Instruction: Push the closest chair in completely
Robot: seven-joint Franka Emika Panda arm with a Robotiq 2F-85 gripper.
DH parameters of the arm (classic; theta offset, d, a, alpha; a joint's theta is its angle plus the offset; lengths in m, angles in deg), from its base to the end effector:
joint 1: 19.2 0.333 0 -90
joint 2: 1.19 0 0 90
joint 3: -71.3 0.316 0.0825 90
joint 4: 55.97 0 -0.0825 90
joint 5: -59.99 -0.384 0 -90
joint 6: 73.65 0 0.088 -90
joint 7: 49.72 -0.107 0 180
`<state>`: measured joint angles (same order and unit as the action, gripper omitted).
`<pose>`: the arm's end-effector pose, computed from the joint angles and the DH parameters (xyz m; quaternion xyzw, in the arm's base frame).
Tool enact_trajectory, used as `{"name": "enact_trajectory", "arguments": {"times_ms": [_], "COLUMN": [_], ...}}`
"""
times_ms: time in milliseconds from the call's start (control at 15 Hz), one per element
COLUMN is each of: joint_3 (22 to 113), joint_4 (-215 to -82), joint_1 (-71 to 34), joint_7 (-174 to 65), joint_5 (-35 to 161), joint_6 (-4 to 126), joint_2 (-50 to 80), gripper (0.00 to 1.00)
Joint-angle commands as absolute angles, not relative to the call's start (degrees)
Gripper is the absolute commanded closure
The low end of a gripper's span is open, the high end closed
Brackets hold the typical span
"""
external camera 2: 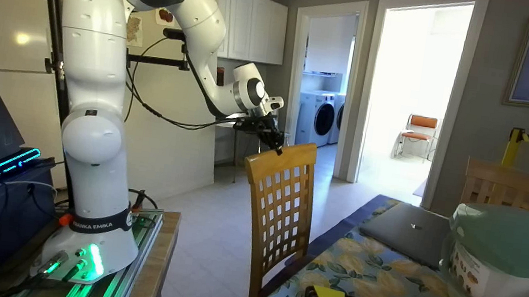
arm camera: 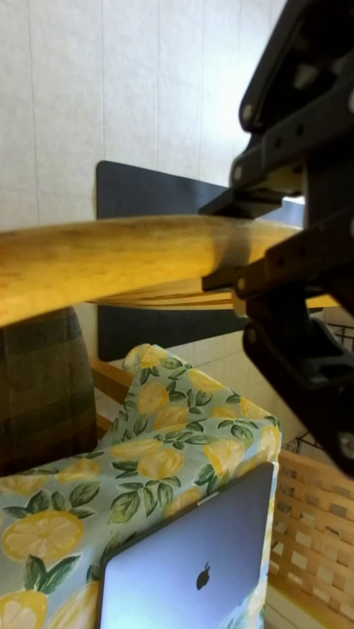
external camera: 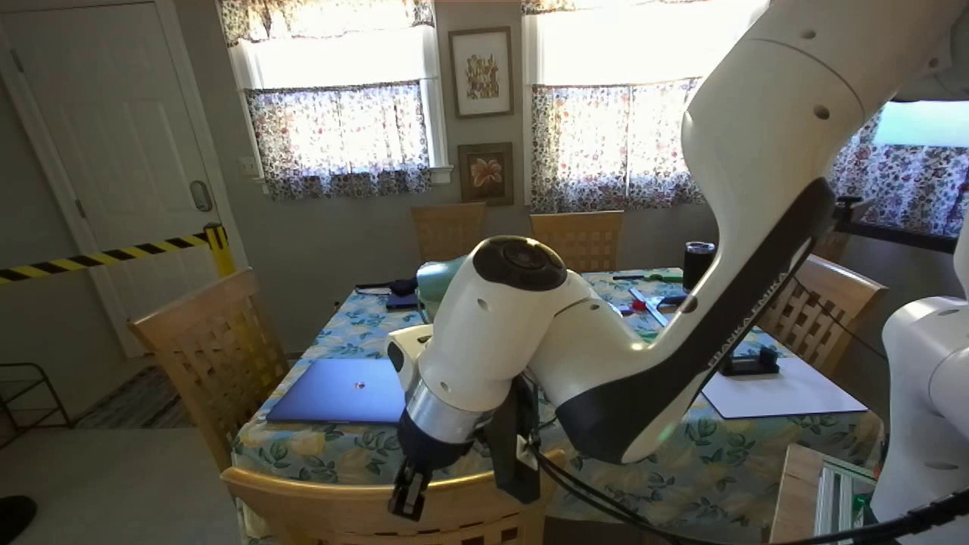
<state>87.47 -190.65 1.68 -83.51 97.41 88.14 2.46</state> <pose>0.4089 0.3463 0.3430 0.9204 0.3021 0.2481 0.0104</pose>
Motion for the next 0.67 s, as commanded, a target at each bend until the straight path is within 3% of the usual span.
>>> {"name": "enact_trajectory", "arguments": {"times_ms": [0, 600], "joint_3": [84.16, 79.06], "joint_4": [-192.33, -191.61], "joint_1": [-1.28, -2.95], "joint_7": [-83.77, -81.72], "joint_5": [97.67, 100.09], "joint_6": [89.06, 89.69], "joint_2": [2.27, 3.02], "gripper": [0.93, 0.93]}}
